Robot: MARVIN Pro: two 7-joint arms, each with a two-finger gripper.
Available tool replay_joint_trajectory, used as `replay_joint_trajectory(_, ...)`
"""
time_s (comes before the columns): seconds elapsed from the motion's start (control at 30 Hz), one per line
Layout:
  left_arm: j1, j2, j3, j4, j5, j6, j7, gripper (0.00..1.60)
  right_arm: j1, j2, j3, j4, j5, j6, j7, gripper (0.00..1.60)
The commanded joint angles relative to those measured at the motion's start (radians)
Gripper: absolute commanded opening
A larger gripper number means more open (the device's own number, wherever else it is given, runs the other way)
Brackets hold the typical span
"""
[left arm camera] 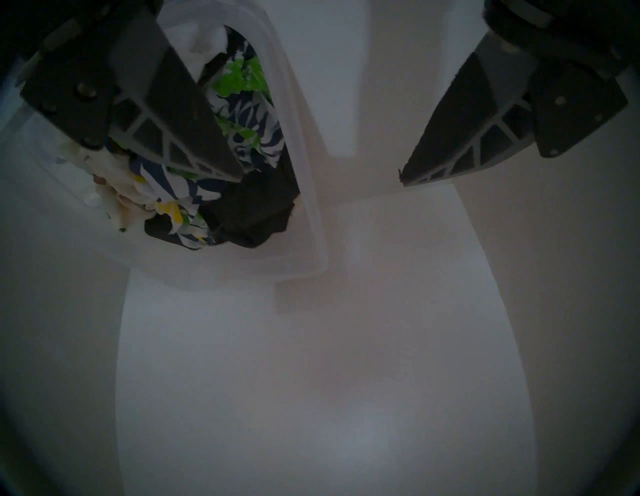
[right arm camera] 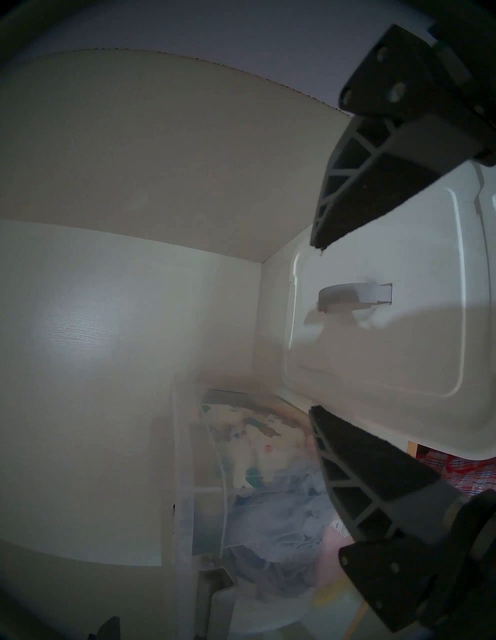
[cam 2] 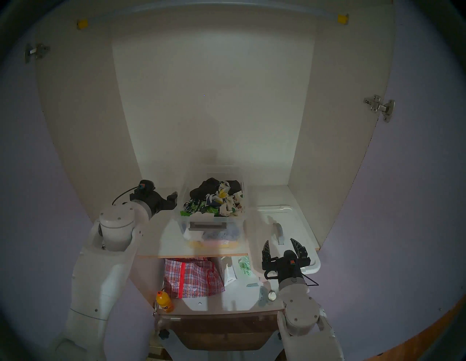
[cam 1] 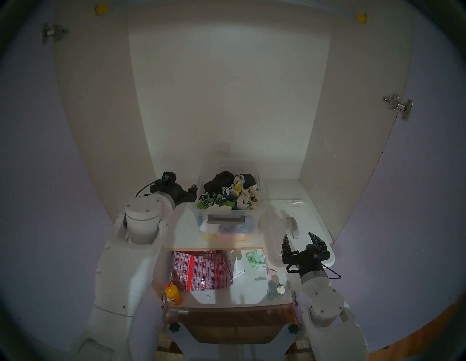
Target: Take clothing out of the storage bin and put the lid back on the bin
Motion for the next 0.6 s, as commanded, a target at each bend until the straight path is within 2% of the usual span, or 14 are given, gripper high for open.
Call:
replay_joint_trajectory(0.0,-0.092,-0.010,0.010,0.051,-0.016,-0.006,-0.027,1.60,0.010,-0.002,-0.002,-0.023,0.002,-0.019,0.000,1.60)
replay_joint_trajectory(0.03,-0.105,-0.021,0.007,0.071,-0.030,-0.007,-0.041,1.60,0.010,-0.002,-0.002,-0.023,0.002,-0.018,0.000,1.60)
replay_joint_trajectory(0.07,-0.155,-0.024,0.032,0.134,-0.018,-0.017,-0.043,1.60,0.010,-0.002,-0.002,-0.023,0.001,-0.017,0.000,1.60)
replay_joint_trajectory(0.1,-0.155,-0.024,0.032,0.134,-0.018,-0.017,-0.043,1.60,0.010,-0.002,-0.002,-0.023,0.001,-0.017,0.000,1.60)
replay_joint_trajectory(0.3,-0.268,-0.073,0.065,0.253,-0.031,-0.014,-0.058,1.60,0.011,-0.002,-0.002,-0.022,0.001,-0.014,0.000,1.60)
replay_joint_trajectory(0.37,-0.330,-0.089,0.077,0.326,-0.045,0.005,-0.073,1.60,0.012,-0.002,-0.002,-0.022,0.001,-0.013,0.000,1.60)
replay_joint_trajectory(0.43,-0.323,-0.091,0.084,0.325,-0.037,0.008,-0.079,1.60,0.012,-0.002,-0.002,-0.021,0.000,-0.013,0.000,1.60)
replay_joint_trajectory(0.57,-0.388,-0.106,0.111,0.402,-0.030,0.013,-0.082,1.60,0.012,-0.003,-0.002,-0.021,0.000,-0.013,0.000,1.60)
